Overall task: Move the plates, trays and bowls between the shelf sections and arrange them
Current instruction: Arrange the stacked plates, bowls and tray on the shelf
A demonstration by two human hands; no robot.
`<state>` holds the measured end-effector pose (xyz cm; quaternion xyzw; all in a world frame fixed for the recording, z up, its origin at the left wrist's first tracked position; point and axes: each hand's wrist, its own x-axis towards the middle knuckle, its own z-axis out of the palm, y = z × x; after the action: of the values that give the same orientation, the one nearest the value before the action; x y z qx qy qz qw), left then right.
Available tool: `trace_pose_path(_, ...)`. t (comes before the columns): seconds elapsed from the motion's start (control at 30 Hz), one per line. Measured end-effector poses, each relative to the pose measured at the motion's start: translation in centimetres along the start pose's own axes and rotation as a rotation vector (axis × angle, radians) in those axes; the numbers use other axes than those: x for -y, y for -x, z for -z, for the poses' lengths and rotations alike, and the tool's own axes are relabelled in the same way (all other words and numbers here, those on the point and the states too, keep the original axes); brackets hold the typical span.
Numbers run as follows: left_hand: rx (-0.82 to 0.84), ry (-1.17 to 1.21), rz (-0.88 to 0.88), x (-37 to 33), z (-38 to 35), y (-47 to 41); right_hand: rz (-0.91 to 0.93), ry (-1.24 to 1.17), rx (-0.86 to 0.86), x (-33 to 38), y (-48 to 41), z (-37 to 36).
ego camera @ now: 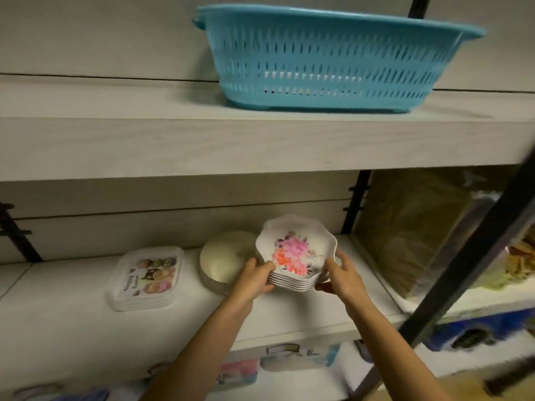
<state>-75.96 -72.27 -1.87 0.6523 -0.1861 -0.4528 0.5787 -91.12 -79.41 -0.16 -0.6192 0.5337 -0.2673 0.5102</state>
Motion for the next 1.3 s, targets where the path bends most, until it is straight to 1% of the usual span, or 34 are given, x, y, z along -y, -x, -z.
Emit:
trace_pose_path(0.17, 0.026, -0.011, 0.112, 3.0, -5.1, -1.9, -0.110, 0.011, 0.042, -3.6, -2.4, 3.6)
trace_pose_path(0.23, 0.023, -0.035, 0.151, 3.8, -6.2, -2.3, -0.170, 0.007, 0.065, -4.8, -3.3, 4.2)
trace_pose_path(0.33, 0.019, -0.060, 0.194, 4.9, -7.3, -2.9, -0.212, 0.008, 0.094, -6.1, -4.4, 4.6)
trace_pose_path(0.5, 0.021, -0.150, 0.167, 4.6, -8.0, -3.0, -0.243, 0.067, 0.101, -6.6, -6.0, 5.2)
trace_pose_path(0.57, 0.047, -0.268, 0.155, 4.0, -7.6, -2.3, -0.190, 0.234, 0.075, -6.4, -6.4, 5.4)
trace_pose_path(0.63, 0.033, -0.415, 0.070, 3.4, -6.3, -1.4, -0.063, 0.495, -0.006, -5.4, -6.6, 5.4)
trace_pose_path(0.67, -0.015, -0.477, -0.009, 3.0, -5.4, -1.0, 0.029, 0.589, -0.066, -4.6, -6.6, 5.3)
trace_pose_path(0.7, -0.093, -0.514, -0.092, 2.6, -4.3, -0.5, 0.128, 0.621, -0.109, -3.4, -6.4, 5.0)
trace_pose_path(0.73, -0.186, -0.522, -0.172, 2.1, -3.2, 0.0, 0.228, 0.597, -0.121, -2.2, -6.4, 4.4)
trace_pose_path(0.8, -0.367, -0.484, -0.302, 0.9, -0.7, 0.7, 0.376, 0.460, -0.047, 0.0, -6.1, 2.5)
trace_pose_path(0.87, -0.488, -0.476, -0.369, -0.1, 1.7, 0.6, 0.449, 0.344, 0.090, 1.5, -5.8, -0.1)
trace_pose_path(0.9, -0.523, -0.483, -0.367, -0.5, 3.0, 0.3, 0.453, 0.307, 0.148, 2.1, -5.8, -1.7)
trace_pose_path(1.0, -0.599, -0.490, -0.322, -0.8, 5.9, -1.7, 0.399, 0.252, 0.284, 2.8, -5.8, -5.7)
trace_pose_path(1.07, -0.600, -0.480, -0.291, -0.8, 7.4, -2.9, 0.293, 0.219, 0.334, 2.7, -6.0, -7.9)
trace_pose_path(1.13, -0.537, -0.450, -0.236, -0.8, 8.3, -3.8, 0.201, 0.232, 0.330, 2.4, -6.1, -9.4)
trace_pose_path(1.23, -0.406, -0.445, -0.147, -0.2, 9.1, -5.1, 0.094, 0.218, 0.269, 1.6, -6.5, -11.1)
trace_pose_path(1.3, -0.359, -0.433, -0.118, 0.6, 9.7, -6.2, 0.008, 0.193, 0.232, 1.1, -6.6, -11.8)
